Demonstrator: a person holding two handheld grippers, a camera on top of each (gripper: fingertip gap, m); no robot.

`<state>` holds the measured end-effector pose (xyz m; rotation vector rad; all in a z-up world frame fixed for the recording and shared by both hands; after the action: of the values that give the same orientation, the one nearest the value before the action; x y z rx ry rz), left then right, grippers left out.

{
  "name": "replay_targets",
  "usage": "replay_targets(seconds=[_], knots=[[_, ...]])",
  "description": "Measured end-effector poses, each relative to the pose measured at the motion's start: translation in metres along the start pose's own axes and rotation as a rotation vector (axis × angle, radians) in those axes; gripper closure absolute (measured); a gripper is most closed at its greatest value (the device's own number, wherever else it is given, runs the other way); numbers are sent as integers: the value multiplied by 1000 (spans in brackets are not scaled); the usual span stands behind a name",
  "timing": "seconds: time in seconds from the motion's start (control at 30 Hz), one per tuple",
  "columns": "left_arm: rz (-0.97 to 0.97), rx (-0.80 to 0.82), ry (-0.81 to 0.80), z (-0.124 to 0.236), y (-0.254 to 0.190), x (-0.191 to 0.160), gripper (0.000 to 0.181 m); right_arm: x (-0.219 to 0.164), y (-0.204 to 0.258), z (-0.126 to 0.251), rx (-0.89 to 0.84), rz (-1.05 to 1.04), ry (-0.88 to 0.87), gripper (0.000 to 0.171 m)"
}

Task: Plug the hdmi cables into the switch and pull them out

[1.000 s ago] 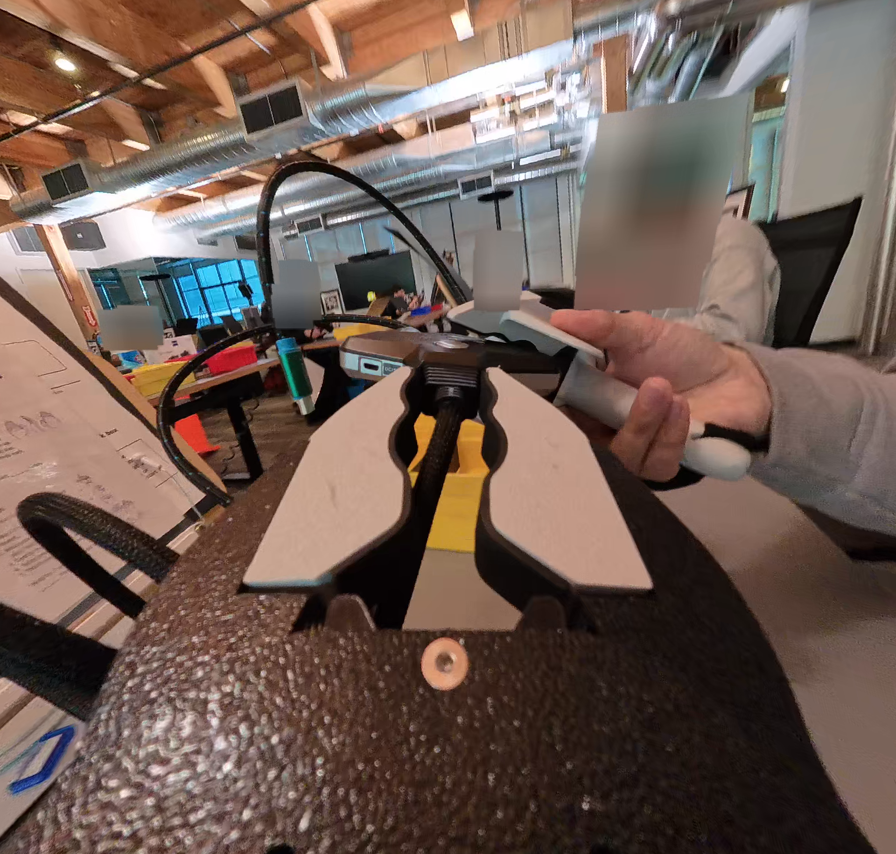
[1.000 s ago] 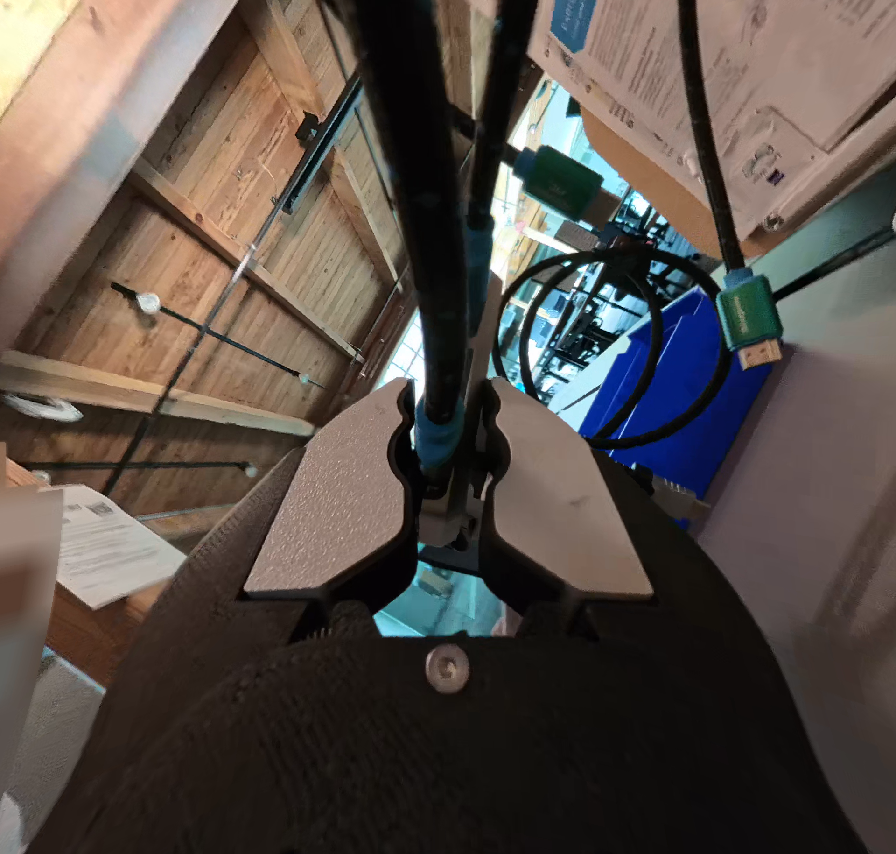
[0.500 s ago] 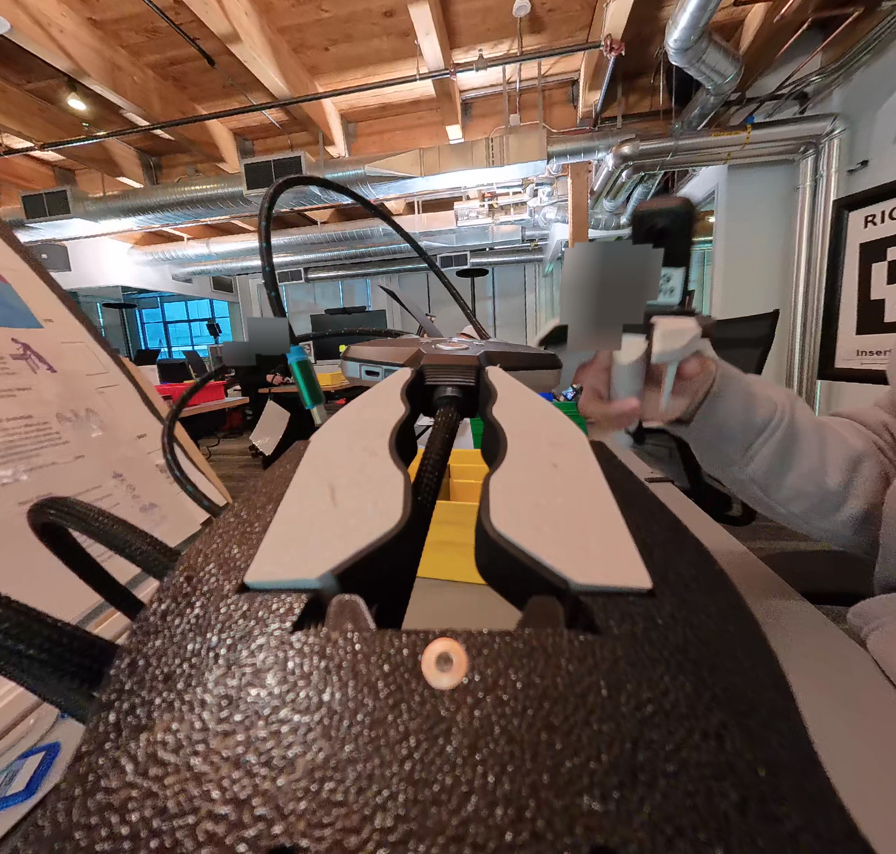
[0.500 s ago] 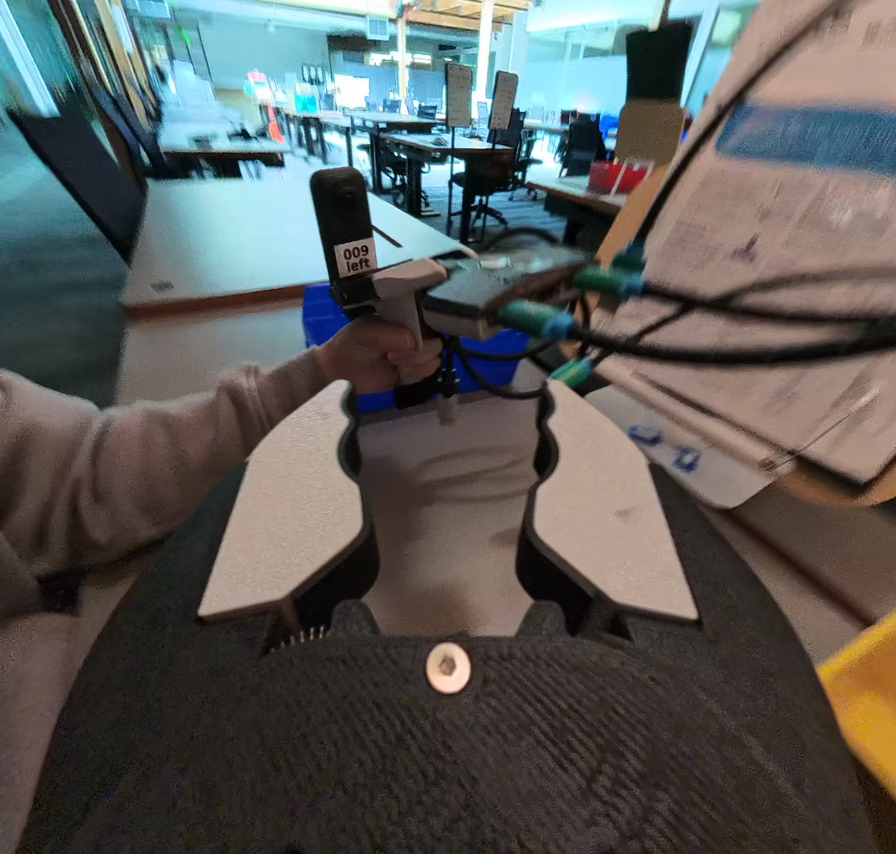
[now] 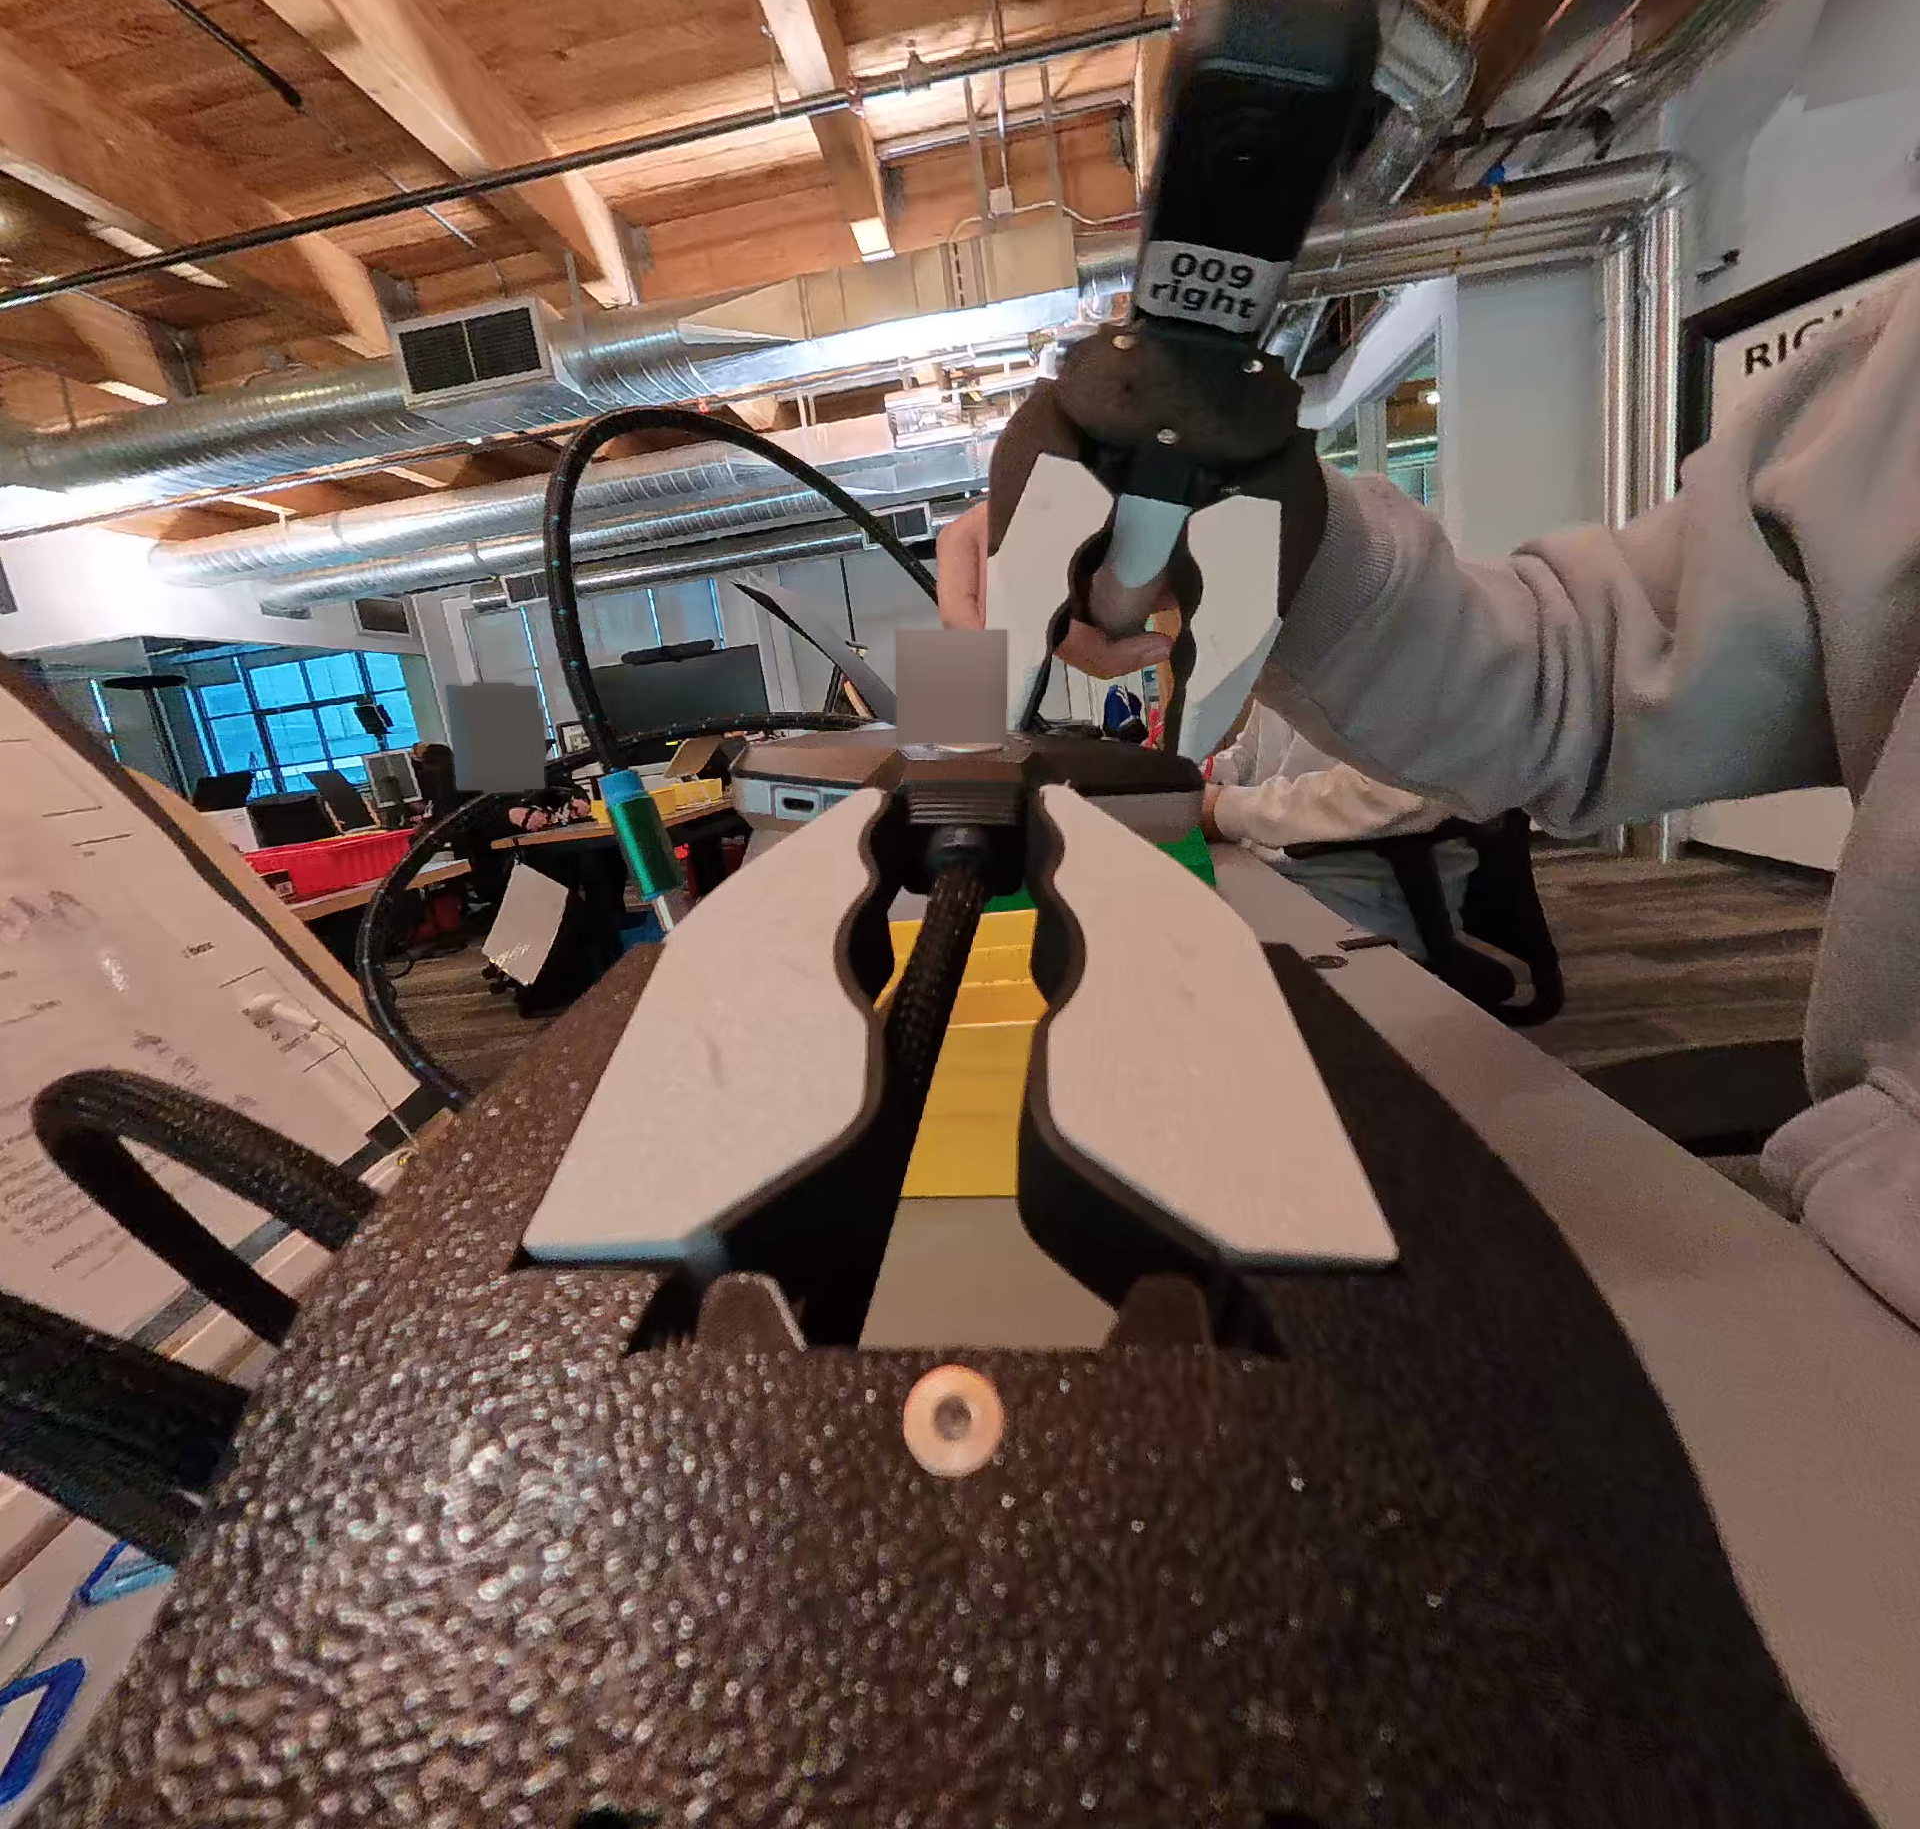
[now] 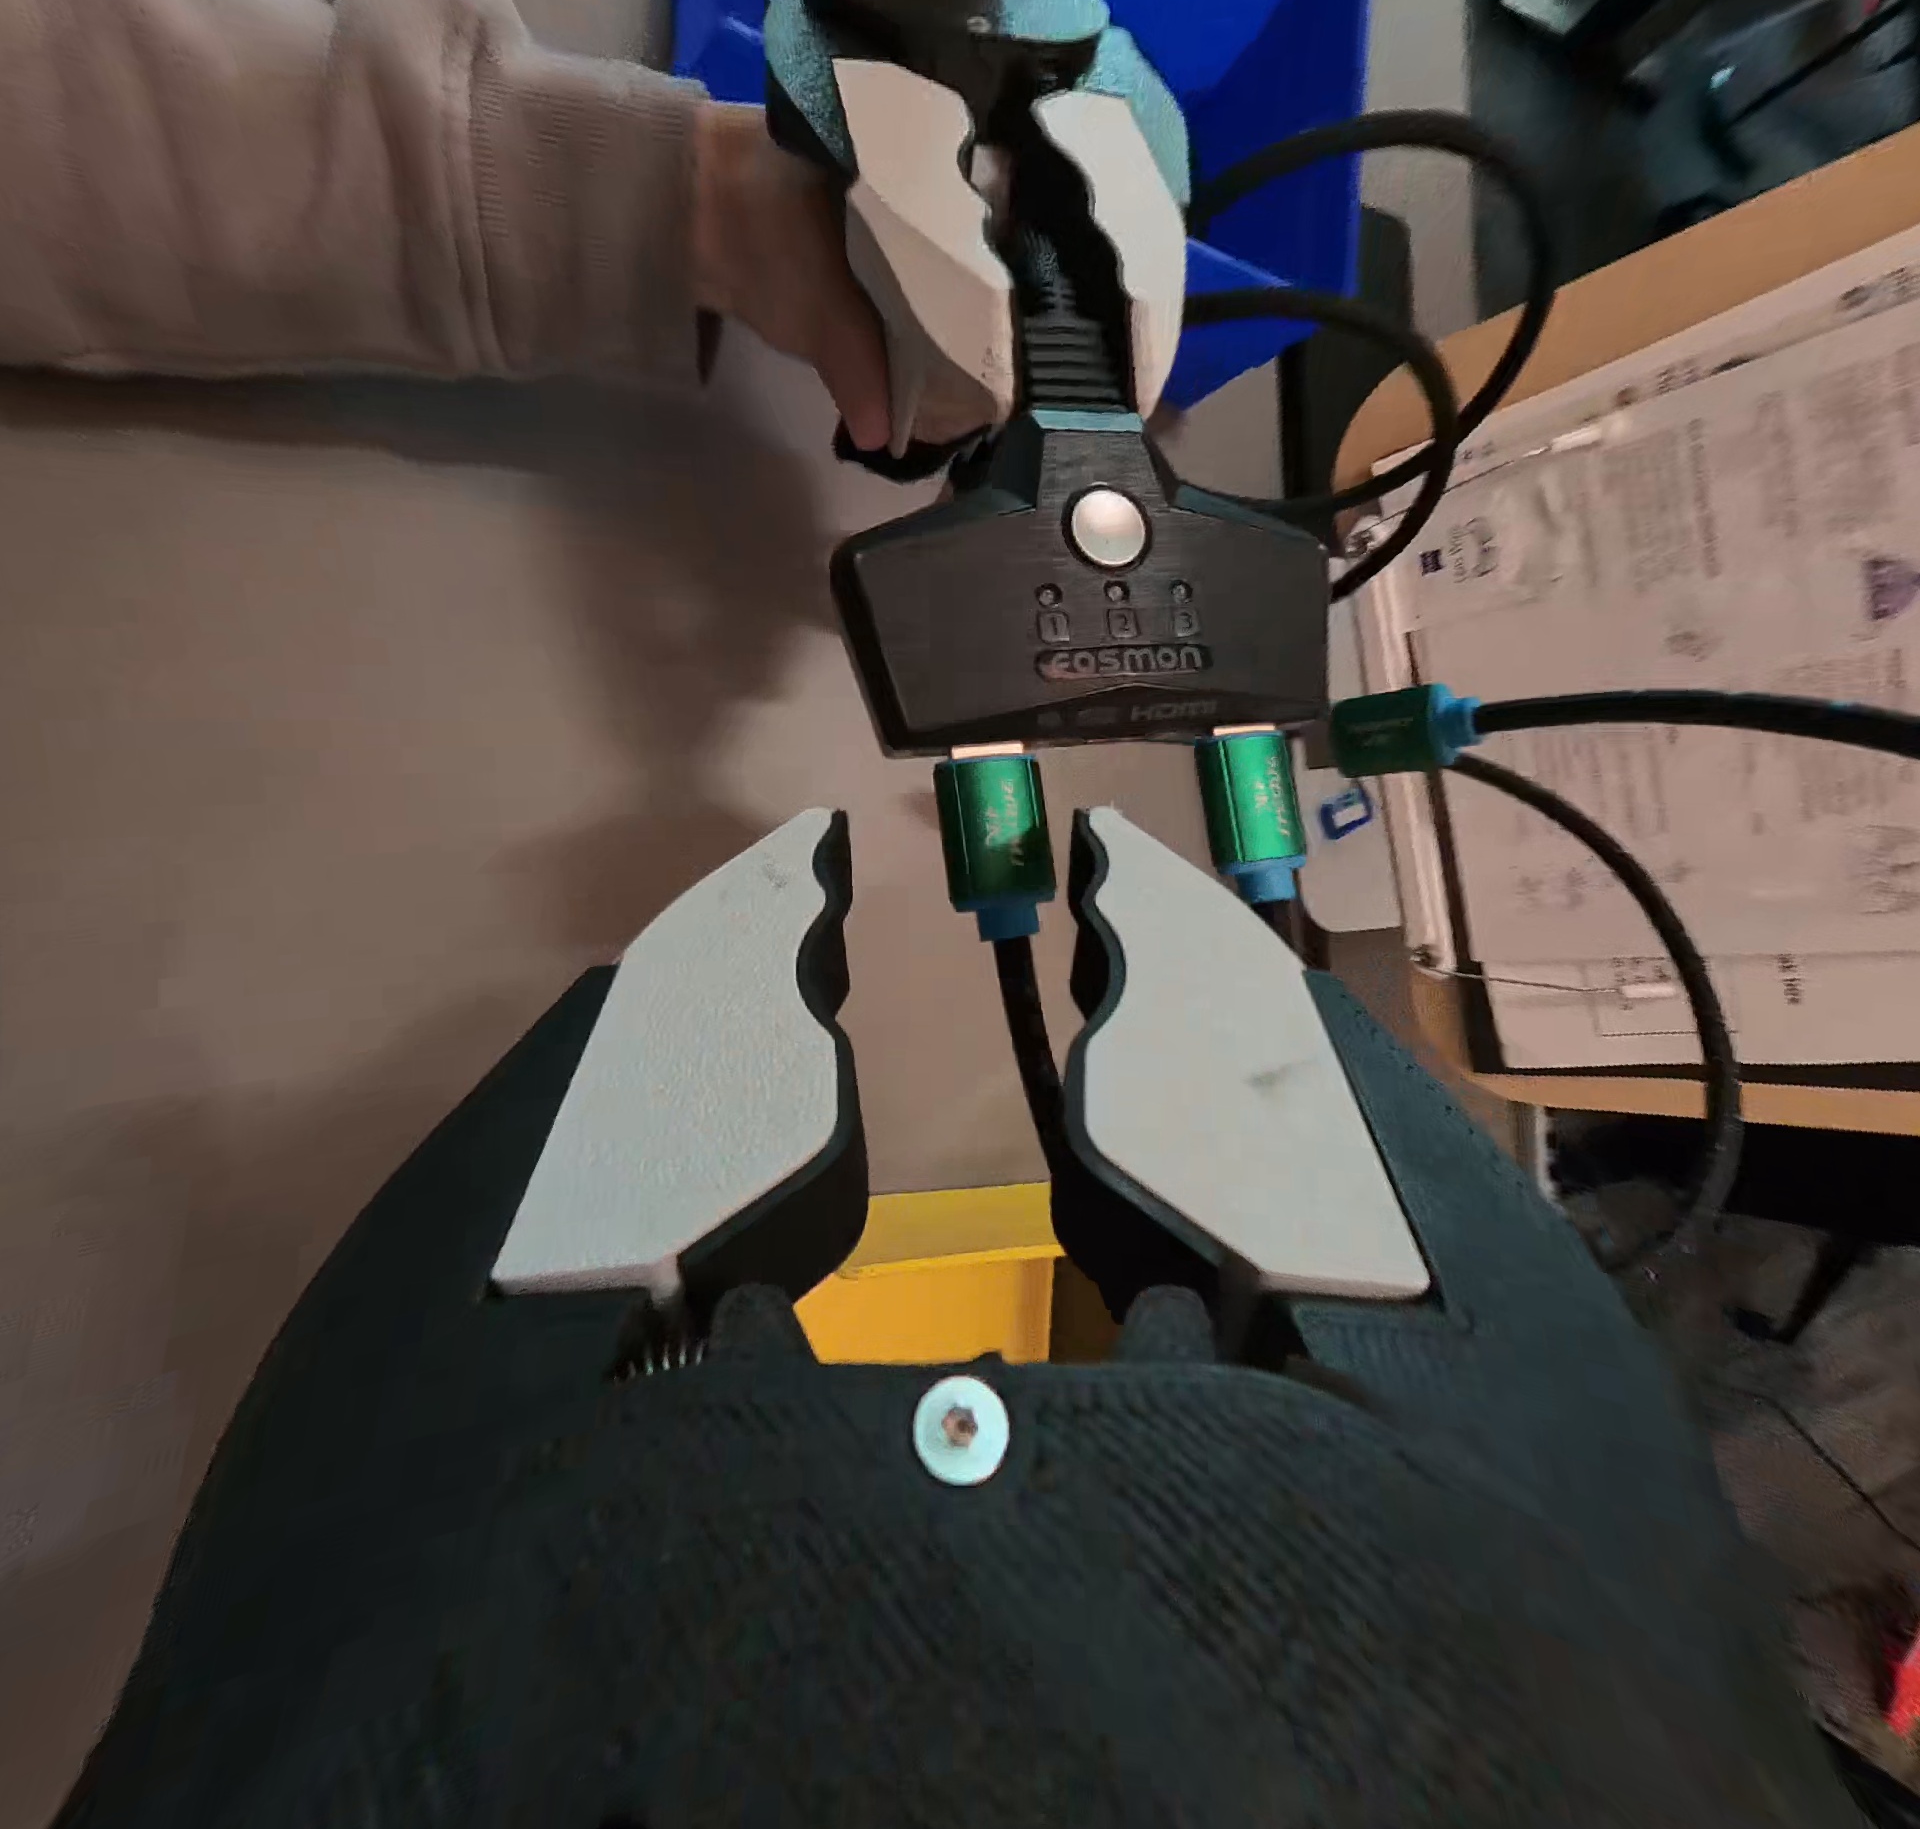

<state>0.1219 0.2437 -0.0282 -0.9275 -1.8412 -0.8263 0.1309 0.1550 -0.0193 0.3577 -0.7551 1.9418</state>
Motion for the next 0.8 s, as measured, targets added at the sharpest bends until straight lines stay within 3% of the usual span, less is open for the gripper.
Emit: replay_targets(seconds=[0.03,0.27,0.5,0.8], knots=[[-7,-4,3,-1,-1,0,159,0,3,-1,35,-15,-4,133],[-17,-47,-2,-5,-8,-2,159,3,4,-2,98,-64,-27,149],[-41,-71,19,-7,-13,-4,159,-3,12,-5,192,-97,24,152],[-83,-60,67,-5,-12,-6,159,-9,12,-17,150,-37,72,151]])
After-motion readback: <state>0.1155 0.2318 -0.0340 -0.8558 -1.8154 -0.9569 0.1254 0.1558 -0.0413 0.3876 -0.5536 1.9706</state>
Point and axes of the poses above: each gripper's, where its closed fingertips meet, z back along the fingers, x out of its top, y = z × x across the jaws, the point moved 1 cm from there along z, back along the fingers, and after that the axes turned 2 degrees about -z, right-handed, at the moved point
